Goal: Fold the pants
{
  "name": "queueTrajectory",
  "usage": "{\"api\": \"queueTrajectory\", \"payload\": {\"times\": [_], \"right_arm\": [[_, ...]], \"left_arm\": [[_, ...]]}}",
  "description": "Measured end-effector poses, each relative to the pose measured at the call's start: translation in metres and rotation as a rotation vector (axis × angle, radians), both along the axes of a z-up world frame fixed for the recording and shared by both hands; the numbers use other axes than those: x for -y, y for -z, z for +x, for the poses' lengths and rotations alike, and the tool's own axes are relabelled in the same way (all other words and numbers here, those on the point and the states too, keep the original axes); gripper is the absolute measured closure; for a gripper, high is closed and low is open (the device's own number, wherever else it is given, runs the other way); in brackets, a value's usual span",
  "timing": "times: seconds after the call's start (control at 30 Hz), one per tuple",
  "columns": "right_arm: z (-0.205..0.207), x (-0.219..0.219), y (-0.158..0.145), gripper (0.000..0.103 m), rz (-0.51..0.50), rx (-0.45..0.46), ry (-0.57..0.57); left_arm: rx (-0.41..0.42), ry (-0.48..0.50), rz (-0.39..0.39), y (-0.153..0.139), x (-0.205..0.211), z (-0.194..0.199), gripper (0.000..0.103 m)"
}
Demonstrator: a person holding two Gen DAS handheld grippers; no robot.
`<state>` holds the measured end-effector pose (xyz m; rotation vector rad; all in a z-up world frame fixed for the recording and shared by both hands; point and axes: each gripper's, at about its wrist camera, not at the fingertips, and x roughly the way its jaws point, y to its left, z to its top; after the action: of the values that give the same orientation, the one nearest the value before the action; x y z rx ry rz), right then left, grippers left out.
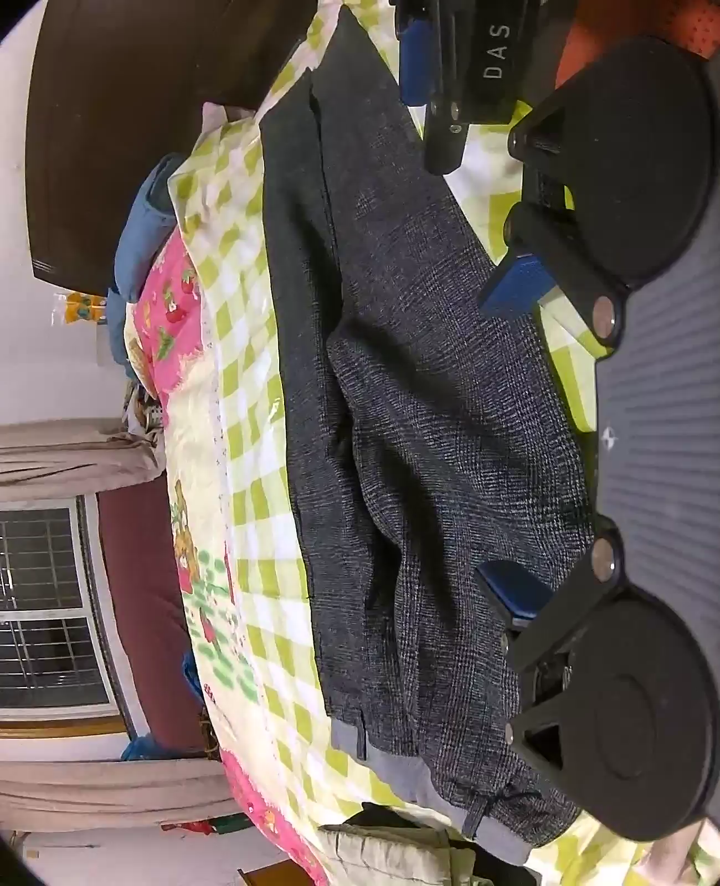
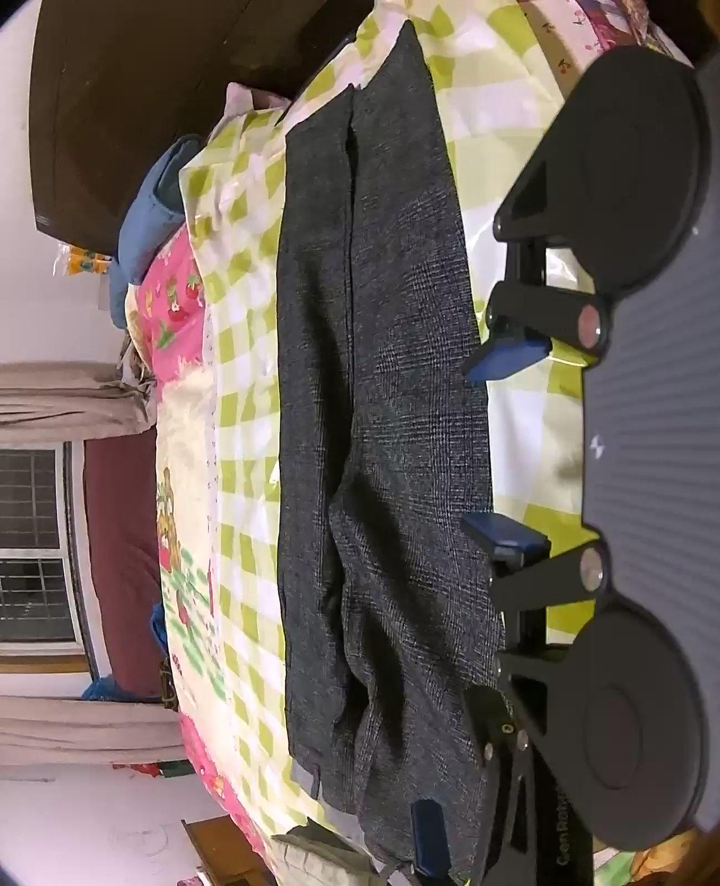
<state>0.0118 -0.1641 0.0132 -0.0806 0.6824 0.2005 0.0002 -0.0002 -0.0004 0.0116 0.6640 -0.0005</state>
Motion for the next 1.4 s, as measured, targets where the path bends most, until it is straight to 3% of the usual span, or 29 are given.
{"api": "queueTrajectory", "payload": {"times": [0.13,0.17,1.4], "right_arm": [[0.002,-0.003,-0.001,0.048,0.027,-0.019,-0.013],[0.002,-0.003,-0.001,0.048,0.025,-0.021,-0.015],[0.006,-0.003,0.003,0.042,-0.004,-0.042,0.007]], "left_arm": [[-0.021,0.008,0.027,0.002,0.005,0.002,0.000],[-0.012,0.009,-0.006,0.003,-0.001,0.001,0.000],[-0.035,0.039,0.015,0.009,0.006,-0.001,0.000]]}}
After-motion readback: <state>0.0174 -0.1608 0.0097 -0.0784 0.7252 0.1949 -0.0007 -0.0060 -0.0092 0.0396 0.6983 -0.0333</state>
